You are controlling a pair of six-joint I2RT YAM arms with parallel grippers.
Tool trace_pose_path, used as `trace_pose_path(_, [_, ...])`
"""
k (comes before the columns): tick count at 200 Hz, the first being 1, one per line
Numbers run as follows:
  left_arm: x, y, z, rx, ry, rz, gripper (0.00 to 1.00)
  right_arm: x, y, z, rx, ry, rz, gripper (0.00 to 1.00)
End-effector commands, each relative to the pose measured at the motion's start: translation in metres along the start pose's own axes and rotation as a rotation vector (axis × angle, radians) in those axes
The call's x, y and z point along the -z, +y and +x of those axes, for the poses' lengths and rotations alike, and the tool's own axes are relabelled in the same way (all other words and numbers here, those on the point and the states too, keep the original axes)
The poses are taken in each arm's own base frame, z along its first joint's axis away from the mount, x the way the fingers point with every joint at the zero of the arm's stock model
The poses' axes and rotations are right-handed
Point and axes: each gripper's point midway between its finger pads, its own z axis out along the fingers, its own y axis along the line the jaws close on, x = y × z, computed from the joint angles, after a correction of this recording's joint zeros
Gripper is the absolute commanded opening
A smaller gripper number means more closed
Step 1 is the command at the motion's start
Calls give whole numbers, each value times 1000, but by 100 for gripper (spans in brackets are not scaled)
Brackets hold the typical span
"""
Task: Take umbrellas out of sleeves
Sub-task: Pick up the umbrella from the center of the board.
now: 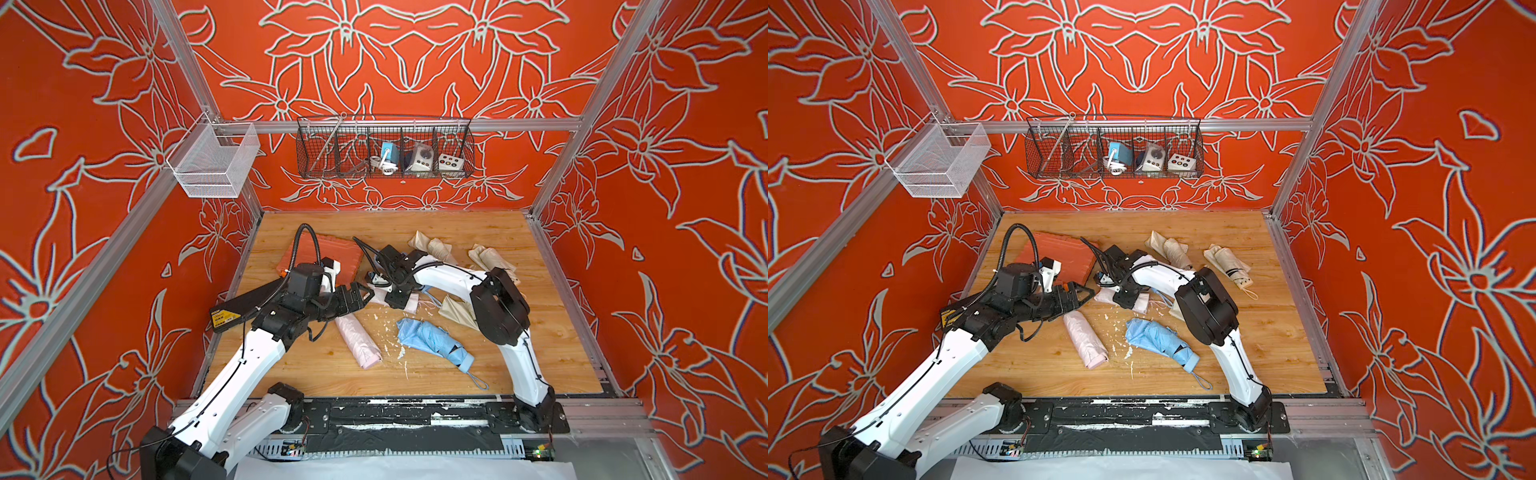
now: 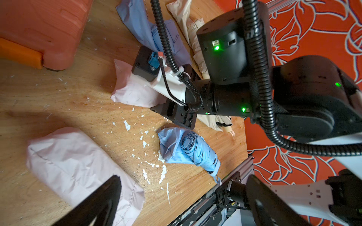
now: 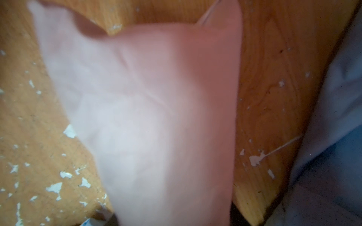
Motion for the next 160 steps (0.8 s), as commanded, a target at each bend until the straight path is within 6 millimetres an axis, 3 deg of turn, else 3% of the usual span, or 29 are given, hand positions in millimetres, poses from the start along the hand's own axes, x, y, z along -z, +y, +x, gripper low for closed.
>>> trace_pose_path(1, [4,-7,-6,-26,-21,9,98,42,-6,-18,-23,-119,15,38])
trace_pose_path(55, [5,-10,-10,-22,-36,22,98,80,-17,-23,-99,-230,23,37])
trace_pose_path(94, [12,-23,-26,-73,-76,51,98,121,-20,-23,-170,-321,-5,37])
trace_pose_path(132, [11,-47,-41,-114,-92,131,98,157,-8,-1,-246,-331,-36,37])
trace_pose_path(141, [-1,-47,-40,-96,-57,149,98,164,-3,8,-266,-321,-43,37])
trace_pose_path(160, [-12,-68,-33,-104,17,268,98,177,10,28,-296,-294,-64,37])
